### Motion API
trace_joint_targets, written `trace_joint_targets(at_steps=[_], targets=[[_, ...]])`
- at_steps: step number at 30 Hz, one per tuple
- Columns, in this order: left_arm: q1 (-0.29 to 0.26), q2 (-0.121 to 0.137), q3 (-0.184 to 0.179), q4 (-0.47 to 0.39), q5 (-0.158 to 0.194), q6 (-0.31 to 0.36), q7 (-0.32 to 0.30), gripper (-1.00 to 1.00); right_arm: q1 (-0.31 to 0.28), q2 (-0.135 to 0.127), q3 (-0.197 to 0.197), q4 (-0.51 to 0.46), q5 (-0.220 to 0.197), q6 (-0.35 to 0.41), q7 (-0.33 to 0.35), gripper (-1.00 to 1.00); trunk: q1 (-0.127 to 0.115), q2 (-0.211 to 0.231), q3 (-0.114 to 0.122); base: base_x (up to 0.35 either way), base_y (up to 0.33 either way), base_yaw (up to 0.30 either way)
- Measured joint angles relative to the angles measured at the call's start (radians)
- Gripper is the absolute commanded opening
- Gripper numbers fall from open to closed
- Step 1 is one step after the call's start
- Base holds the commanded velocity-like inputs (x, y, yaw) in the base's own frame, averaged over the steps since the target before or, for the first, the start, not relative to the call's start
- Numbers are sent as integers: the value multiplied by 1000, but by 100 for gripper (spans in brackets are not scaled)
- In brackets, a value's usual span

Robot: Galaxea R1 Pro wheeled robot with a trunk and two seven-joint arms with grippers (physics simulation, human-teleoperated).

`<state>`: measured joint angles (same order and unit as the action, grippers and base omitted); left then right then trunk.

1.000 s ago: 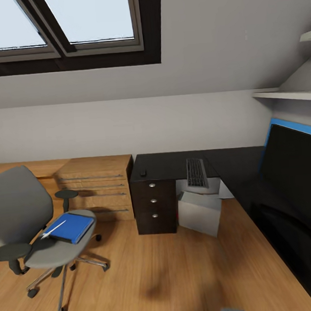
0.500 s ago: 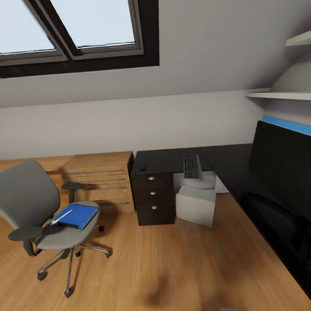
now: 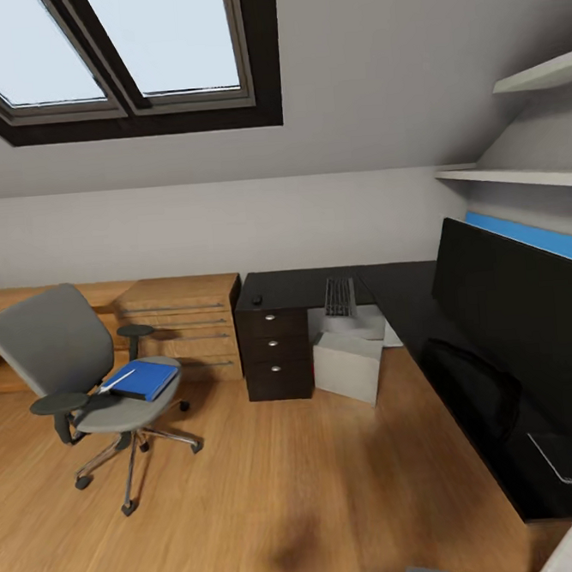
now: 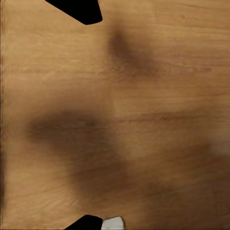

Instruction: In the bedroom, organize the workspace by keeping the computer under the desk, ensuring the monitor is on the desk, placing the keyboard on the desk next to the monitor, placing the mouse on the desk next to the keyboard, moving the folder from the swivel chair onto the desk next to the mouse, stacking the notebook on top of the folder with the pen on top of the notebook, and positioning the swivel chair next to the desk.

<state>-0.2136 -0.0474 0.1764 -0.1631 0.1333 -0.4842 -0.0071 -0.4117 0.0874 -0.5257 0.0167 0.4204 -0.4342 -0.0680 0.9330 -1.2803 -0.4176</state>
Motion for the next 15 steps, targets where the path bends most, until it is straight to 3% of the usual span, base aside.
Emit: trace_joint_targets(at_steps=[15], targets=[[0,0,0,0,0,2,0,100,0,0,0,0,0,0,0,100,0,0,0,-255,-234,0]])
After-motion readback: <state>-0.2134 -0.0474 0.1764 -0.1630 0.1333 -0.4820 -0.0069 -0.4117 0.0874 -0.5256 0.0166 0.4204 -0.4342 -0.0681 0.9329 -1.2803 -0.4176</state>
